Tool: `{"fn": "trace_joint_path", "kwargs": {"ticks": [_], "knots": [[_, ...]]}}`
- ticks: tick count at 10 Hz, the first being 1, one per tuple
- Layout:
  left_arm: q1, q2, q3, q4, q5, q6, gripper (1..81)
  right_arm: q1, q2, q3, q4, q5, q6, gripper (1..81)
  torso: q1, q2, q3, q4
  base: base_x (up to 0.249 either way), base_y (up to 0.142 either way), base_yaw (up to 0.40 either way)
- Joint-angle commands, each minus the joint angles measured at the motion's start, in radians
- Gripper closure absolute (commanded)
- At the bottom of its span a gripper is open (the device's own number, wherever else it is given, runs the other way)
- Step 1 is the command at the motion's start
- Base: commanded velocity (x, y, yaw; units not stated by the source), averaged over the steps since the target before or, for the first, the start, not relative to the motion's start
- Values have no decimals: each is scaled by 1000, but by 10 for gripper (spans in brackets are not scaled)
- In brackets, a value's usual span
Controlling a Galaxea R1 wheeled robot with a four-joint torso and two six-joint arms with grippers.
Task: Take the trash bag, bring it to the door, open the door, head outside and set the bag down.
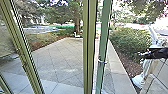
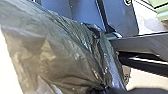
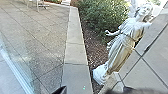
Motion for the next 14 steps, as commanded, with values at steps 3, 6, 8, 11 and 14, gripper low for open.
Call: {"fn": "trace_joint_path", "kwargs": {"ticks": [3,6,8,11,14], "knots": [[-23,2,7,-8,67,0,811,111,-5,-54,-182,105,-8,10,0,0,0,0,0,0,0],[-22,4,7,-10,67,-3,811,110,36,-204,-298,201,-8,10,-1,0,1,0,0,0,0],[-24,1,7,-13,66,-5,811,82,51,-273,-348,249,-8,10,-2,-1,1,-1,0,0,0],[-24,-1,7,-23,69,-5,811,67,85,-327,-387,247,-6,10,-4,-2,1,-1,0,0,0],[-24,2,1,-31,69,-5,811,63,102,-386,-444,273,-2,10,-4,-2,1,-1,0,0,0]]}}
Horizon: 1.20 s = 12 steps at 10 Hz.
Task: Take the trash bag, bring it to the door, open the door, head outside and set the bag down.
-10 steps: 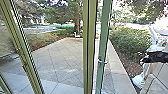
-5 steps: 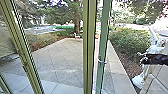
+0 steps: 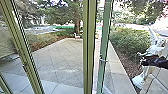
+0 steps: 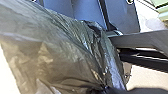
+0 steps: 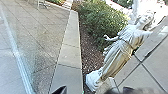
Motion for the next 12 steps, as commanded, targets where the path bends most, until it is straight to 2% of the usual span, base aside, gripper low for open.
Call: {"fn": "trace_joint_path", "kwargs": {"ticks": [1,3,6,9,12], "knots": [[-33,3,6,-12,70,-4,811,229,-36,-118,-208,50,-34,10,0,0,0,0,0,0,0],[-33,4,6,-10,70,-2,811,226,-41,-150,-224,70,-34,10,0,0,0,0,0,0,0],[-33,7,6,-10,70,-2,811,209,-41,-152,-204,70,-22,10,1,0,0,0,0,0,0],[-35,10,6,-9,70,-2,811,211,-28,-146,-40,53,-22,10,2,0,0,0,0,0,0],[-35,18,6,-9,70,-1,811,174,4,-136,187,-28,-34,10,2,1,0,0,0,0,0]]}}
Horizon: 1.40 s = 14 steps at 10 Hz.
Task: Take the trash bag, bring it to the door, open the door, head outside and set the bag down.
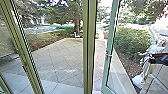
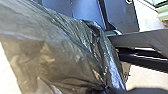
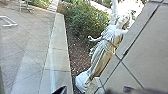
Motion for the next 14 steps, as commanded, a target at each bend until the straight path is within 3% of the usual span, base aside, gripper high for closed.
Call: {"fn": "trace_joint_path", "kwargs": {"ticks": [1,4,6,7,9,12,14], "knots": [[-33,5,6,-6,67,1,811,139,5,22,153,-83,-6,10,0,0,0,0,0,0,0],[-33,10,6,-6,67,5,811,119,-1,86,372,-191,-11,10,1,0,0,0,0,0,0],[-36,11,5,-6,64,7,811,56,-44,239,556,-237,-25,10,1,0,0,0,0,0,0],[-38,11,5,-5,61,7,811,10,-64,318,615,-248,-28,10,1,0,0,0,0,0,0],[-39,10,3,-2,56,8,811,-96,-98,442,665,-248,-28,10,1,0,0,0,0,0,0],[-41,22,-30,4,52,10,811,-306,-158,652,653,-209,-31,10,1,0,0,0,0,0,0],[-47,34,-58,4,52,10,811,-459,-158,689,653,-167,-63,10,1,0,0,0,0,0,0]]}}
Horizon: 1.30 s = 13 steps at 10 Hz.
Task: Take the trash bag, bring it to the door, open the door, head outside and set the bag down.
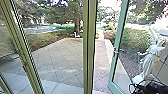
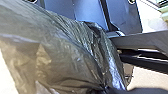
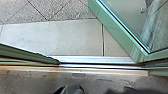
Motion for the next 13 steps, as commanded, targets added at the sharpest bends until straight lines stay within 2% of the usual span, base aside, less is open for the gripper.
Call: {"fn": "trace_joint_path", "kwargs": {"ticks": [1,4,5,6,7,8,9,10,11,13], "knots": [[-51,12,-14,4,62,5,811,-137,-74,125,41,69,-59,10,0,0,0,0,0,0,0],[-66,10,-20,7,62,7,811,-379,-82,217,41,256,-76,10,0,0,0,0,0,0,0],[-69,8,-20,8,63,9,811,-459,-68,203,39,336,-88,10,0,0,0,0,0,0,0],[-74,10,-20,19,63,9,811,-530,-47,174,41,386,-111,10,0,0,0,0,0,0,0],[-77,8,-20,30,66,9,811,-596,-12,125,47,446,-152,10,0,0,0,0,0,0,0],[-80,8,-22,31,68,9,811,-665,45,57,93,510,-230,10,0,0,0,0,0,0,0],[-80,10,-28,31,68,9,811,-721,110,-18,157,543,-324,10,0,0,0,0,0,0,0],[-82,8,-31,31,68,9,811,-765,191,-134,234,564,-441,10,0,0,0,0,0,0,0],[-82,7,-34,31,68,9,811,-806,283,-257,268,589,-513,10,-1,0,1,0,0,0,0],[-80,12,-40,31,65,9,811,-860,462,-488,241,607,-580,10,-1,0,1,0,0,0,0]]}}
